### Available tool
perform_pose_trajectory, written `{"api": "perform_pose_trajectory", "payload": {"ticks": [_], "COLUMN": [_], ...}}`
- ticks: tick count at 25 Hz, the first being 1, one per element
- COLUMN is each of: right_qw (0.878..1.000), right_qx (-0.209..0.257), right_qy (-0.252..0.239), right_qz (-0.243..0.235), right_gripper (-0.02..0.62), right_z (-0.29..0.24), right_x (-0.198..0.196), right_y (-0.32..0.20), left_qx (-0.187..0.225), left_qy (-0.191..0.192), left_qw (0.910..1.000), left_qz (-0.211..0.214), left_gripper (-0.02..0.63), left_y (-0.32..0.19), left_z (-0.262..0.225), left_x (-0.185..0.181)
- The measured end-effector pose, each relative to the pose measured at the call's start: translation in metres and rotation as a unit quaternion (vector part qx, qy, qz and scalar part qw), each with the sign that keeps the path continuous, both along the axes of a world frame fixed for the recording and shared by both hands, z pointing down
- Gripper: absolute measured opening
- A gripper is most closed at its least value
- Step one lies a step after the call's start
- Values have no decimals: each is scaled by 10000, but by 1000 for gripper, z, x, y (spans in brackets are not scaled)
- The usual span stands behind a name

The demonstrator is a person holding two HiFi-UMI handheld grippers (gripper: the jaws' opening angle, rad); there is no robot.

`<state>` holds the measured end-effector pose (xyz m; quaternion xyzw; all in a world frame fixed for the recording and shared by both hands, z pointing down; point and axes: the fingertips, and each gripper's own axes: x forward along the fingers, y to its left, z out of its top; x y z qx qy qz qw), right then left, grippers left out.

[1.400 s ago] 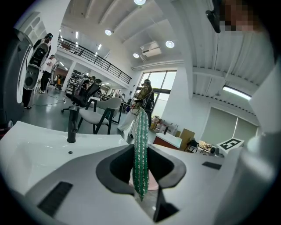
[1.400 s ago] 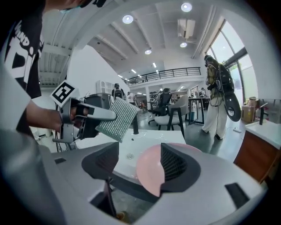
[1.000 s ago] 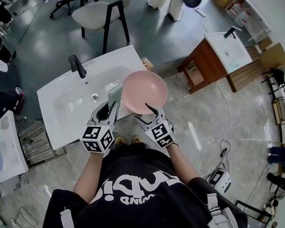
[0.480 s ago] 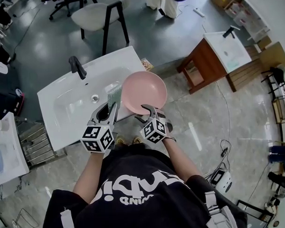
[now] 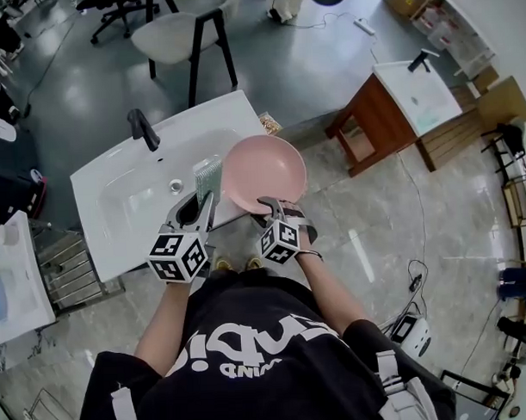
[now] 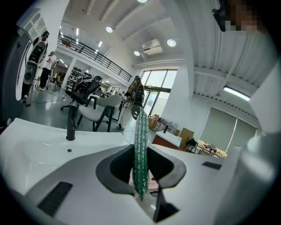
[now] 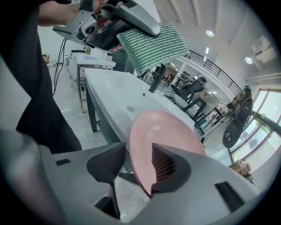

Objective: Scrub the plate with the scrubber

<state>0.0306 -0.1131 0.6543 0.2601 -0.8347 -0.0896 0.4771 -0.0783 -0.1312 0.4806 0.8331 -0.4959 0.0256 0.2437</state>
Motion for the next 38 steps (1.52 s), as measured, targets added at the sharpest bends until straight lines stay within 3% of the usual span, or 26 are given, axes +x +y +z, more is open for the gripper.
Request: {"api": "perform_pose_trajectory", "payload": {"ticks": [7, 20, 25, 32, 38], "right_qw": [9997, 9959, 9950, 9966, 9979], "right_qx": [25, 200, 129, -91, -343], "right_qy": [182, 687, 751, 441, -472], "right_qz": [-149, -561, -648, -684, -283], "right_gripper": [175, 41, 35, 34, 32], "right_z": [3, 10, 10, 1, -37], "right_x": [-5, -13, -14, -22, -31], "right_y": [-1, -2, 0, 8, 3], "left_qx": [10, 21, 3, 10, 29], "left_qy": [19, 61, 81, 97, 202], "left_qw": [10000, 9999, 9999, 9999, 9997], "left_qz": [-41, -133, -150, -135, -134], "left_gripper": [86, 86, 86, 86, 86], "left_y": [1, -1, -4, -8, -13], "left_z": [-3, -4, -3, -2, -8], "left_x": [-3, -10, -12, -10, -13]}}
